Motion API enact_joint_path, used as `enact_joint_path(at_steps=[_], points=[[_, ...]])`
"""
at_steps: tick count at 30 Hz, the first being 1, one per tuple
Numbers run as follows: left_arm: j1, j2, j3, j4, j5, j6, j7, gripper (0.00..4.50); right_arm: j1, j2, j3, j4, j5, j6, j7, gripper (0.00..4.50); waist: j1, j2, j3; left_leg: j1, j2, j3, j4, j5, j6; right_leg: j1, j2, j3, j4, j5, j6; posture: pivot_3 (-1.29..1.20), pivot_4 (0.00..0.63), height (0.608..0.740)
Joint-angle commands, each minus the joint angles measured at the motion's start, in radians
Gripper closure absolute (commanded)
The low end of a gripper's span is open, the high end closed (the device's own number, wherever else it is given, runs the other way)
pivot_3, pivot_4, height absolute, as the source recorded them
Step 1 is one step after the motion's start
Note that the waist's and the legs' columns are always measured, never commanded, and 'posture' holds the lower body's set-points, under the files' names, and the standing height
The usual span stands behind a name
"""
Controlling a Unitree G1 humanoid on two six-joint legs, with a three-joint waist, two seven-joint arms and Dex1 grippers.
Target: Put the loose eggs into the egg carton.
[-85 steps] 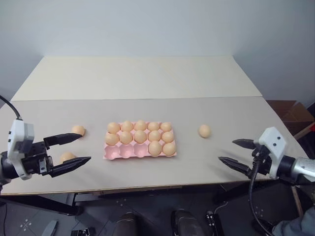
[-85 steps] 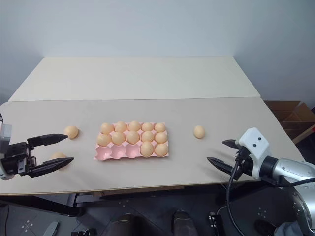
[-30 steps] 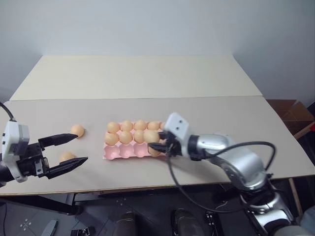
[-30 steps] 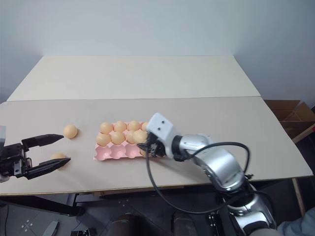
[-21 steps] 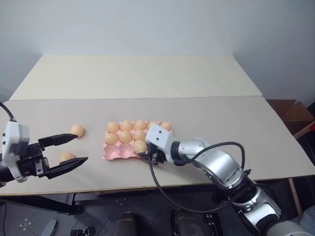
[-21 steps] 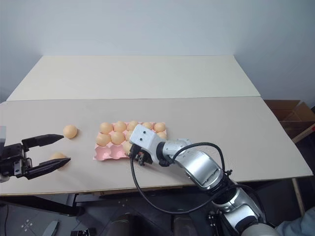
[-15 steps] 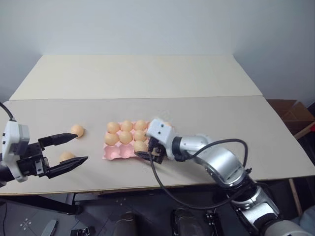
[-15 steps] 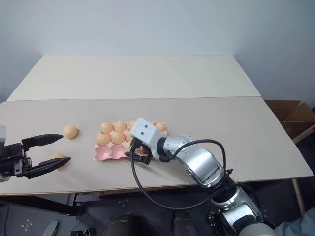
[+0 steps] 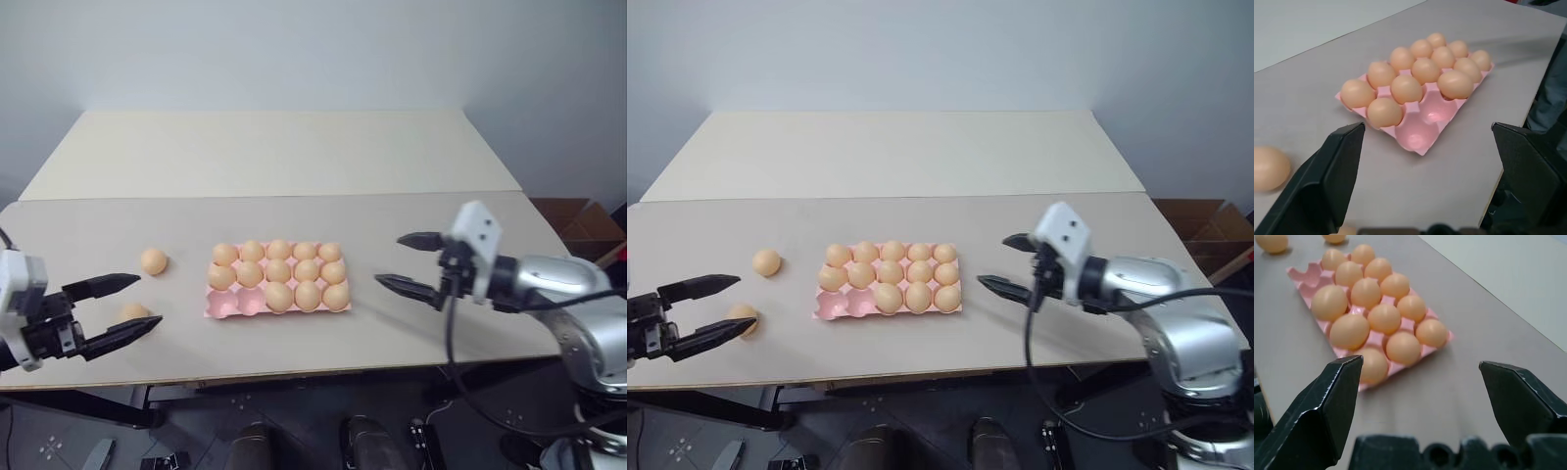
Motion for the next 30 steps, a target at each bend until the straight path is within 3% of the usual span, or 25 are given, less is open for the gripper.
enact_joint_path(at_steps=[1,6,9,14,17,21,30], points=[[0.038,-0.015,0.06,0.004,0.01,-0.014,0.0,0.0,0.076,-0.052,-0.059,0.077,-0.02,-0.201,0.135,0.06,0.0,0.0,0.0,0.0,0.0,0.0,0.0,0.0,0.0,0.0,0.0,0.0,0.0,0.0,0.0,0.0,0.15,0.74],[0.069,-0.045,0.088,-0.015,0.017,-0.015,0.035,0.0,0.085,-0.055,-0.051,0.111,-0.003,-0.258,0.15,0.06,0.001,0.0,0.0,0.002,0.0,0.001,0.0,0.0,0.0,0.001,0.0,0.001,0.0,-0.002,-0.002,0.0,0.15,0.74],[0.091,-0.061,0.108,-0.06,0.032,0.053,0.146,0.0,0.074,-0.053,-0.049,0.109,0.004,-0.263,0.141,0.06,0.003,0.0,0.0,0.002,0.0,0.0,0.0,0.0,0.0,0.001,0.0,0.001,0.0,-0.002,-0.003,0.0,0.15,0.74],[0.099,-0.081,0.156,-0.191,-0.018,0.414,0.489,0.0,0.084,-0.051,-0.054,0.088,0.021,-0.253,0.131,0.06,0.006,0.0,0.0,0.001,0.0,-0.001,0.0,0.0,0.0,0.002,-0.001,0.001,-0.001,0.002,0.001,0.0,0.15,0.74],[0.031,-0.11,0.112,-0.24,-0.013,0.606,0.685,0.0,0.09,-0.055,-0.06,0.072,0.04,-0.244,0.125,0.06,0.009,0.0,0.0,0.002,0.0,-0.002,0.0,0.0,0.0,0.004,-0.001,0.0,0.0,0.002,0.002,0.0,0.15,0.74],[-0.138,-0.178,0.012,-0.218,0.01,0.727,0.859,0.0,0.074,-0.061,-0.063,0.062,0.062,-0.233,0.113,0.06,0.015,-0.001,0.0,0.006,-0.001,-0.004,0.0,0.0,0.0,0.008,-0.001,0.0,0.0,0.001,0.001,0.0,0.15,0.74],[-0.328,-0.256,-0.115,-0.158,0.058,0.875,1.007,0.0,0.078,-0.061,-0.075,0.008,0.109,-0.218,0.078,0.06,0.014,-0.001,0.0,0.004,-0.002,-0.005,0.0,-0.001,0.0,0.007,-0.001,0.0,-0.001,0.004,0.0,0.0,0.15,0.74]])
